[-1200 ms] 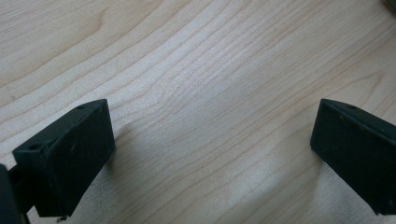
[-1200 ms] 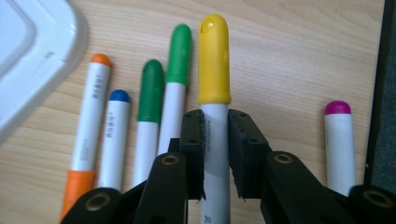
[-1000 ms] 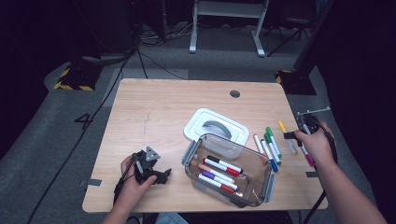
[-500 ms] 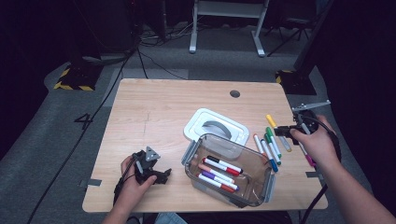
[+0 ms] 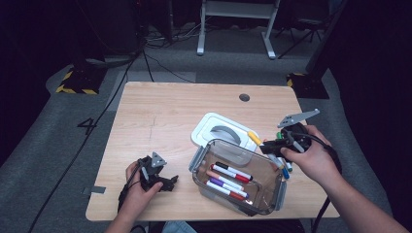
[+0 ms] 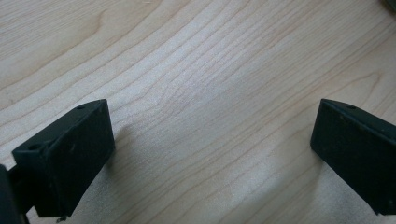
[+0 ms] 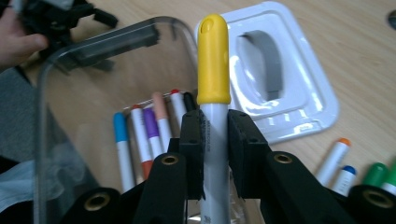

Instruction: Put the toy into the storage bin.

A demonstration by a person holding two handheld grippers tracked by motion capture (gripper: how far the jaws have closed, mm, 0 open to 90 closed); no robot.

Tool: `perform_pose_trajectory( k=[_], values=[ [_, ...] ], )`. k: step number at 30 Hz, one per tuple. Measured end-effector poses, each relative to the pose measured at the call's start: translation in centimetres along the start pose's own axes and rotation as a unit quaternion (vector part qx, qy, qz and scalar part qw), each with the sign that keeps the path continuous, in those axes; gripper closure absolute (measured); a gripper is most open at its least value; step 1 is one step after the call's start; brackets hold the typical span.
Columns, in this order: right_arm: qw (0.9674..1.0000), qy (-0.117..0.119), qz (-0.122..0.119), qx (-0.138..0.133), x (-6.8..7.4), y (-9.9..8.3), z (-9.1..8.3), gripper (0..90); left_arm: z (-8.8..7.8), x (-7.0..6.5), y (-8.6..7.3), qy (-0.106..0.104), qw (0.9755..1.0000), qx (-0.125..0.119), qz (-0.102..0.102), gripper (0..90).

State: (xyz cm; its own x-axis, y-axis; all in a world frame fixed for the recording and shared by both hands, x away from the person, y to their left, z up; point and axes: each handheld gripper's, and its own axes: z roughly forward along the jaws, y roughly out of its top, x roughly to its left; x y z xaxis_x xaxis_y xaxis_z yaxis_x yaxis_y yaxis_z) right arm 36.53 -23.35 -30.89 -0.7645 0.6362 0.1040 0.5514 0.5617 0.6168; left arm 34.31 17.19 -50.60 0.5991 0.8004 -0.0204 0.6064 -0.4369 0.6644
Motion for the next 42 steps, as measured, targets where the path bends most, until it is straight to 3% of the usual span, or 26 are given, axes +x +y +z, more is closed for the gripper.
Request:
perform_pose_trajectory(
  k=[8,16,24,27,31,33,39,42],
  values=[
    [0.9983,0.042,-0.035,0.023,3.2,0.6,1.4,77.2,0.0,0.0,0.0,0.0,1.0,0.0,0.0,0.0],
    [0.9928,0.083,-0.069,0.054,6.0,1.0,3.4,77.1,0.0,0.0,0.0,0.0,1.0,0.0,0.0,0.1],
    [0.9872,0.107,-0.078,0.09,7.1,1.1,5.6,77.2,0.0,0.0,0.0,0.0,1.0,0.0,0.0,0.0],
    [0.9823,0.118,-0.082,0.12,7.5,1.0,7.3,77.1,0.0,0.0,0.0,0.0,1.0,0.0,0.0,0.1],
    [0.9787,0.123,-0.081,0.143,7.7,0.8,9.1,77.2,0.0,0.0,0.0,0.0,1.0,0.0,0.0,0.0],
    [0.978,0.123,-0.08,0.148,7.7,0.8,9.4,77.2,0.0,0.0,0.0,0.0,1.0,0.0,0.0,0.0],
    [0.9712,0.138,-0.077,0.178,8.3,0.3,11.4,77.2,0.0,0.0,0.0,0.0,1.0,-0.001,-0.001,0.0],
    [0.9693,0.142,-0.079,0.185,8.5,0.1,11.8,77.2,0.0,0.0,0.0,0.0,1.0,-0.001,-0.001,0.0]
  ],
)
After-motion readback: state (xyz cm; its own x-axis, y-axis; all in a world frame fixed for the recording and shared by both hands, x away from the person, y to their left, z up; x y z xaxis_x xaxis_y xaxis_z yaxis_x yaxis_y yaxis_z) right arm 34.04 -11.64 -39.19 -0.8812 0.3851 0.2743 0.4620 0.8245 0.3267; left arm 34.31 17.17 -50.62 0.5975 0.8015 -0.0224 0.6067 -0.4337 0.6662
